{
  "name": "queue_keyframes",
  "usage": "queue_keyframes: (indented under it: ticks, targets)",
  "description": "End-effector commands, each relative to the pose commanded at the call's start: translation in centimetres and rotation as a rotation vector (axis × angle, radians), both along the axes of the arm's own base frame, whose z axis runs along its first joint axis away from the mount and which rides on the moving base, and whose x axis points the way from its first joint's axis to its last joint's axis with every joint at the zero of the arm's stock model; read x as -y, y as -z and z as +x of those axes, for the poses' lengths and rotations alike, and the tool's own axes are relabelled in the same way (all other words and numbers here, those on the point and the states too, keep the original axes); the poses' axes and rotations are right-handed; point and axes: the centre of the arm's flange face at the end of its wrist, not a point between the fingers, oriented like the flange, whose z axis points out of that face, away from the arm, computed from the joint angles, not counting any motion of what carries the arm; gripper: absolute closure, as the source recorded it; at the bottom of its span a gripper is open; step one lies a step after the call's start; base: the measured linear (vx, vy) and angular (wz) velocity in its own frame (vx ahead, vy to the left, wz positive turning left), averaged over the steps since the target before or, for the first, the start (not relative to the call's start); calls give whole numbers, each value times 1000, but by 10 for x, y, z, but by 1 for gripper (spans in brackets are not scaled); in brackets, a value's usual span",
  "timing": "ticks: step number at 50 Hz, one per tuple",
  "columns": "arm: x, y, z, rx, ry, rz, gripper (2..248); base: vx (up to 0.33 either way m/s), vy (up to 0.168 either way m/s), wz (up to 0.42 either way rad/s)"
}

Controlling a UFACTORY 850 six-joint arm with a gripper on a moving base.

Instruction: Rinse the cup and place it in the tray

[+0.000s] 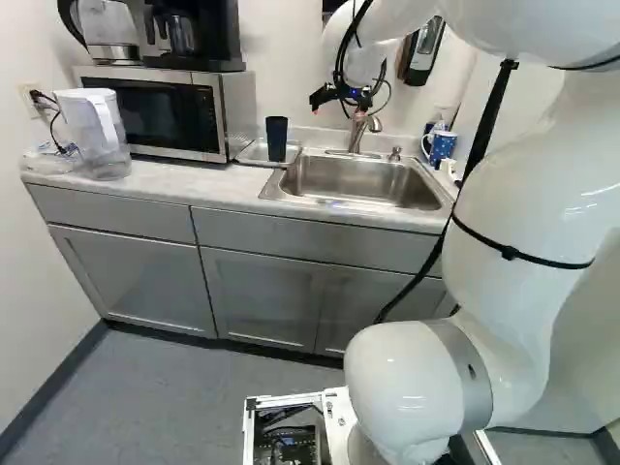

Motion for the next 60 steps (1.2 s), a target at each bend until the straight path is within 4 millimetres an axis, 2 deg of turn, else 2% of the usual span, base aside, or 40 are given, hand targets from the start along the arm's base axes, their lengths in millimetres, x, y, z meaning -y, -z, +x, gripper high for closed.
queue_keyframes:
  ticks: [21,60]
  targets:
    - [3,9,-40,-133,18,-4,3,0,0,0]
    - [29,10,-91,-127,75,0,3,0,0,0]
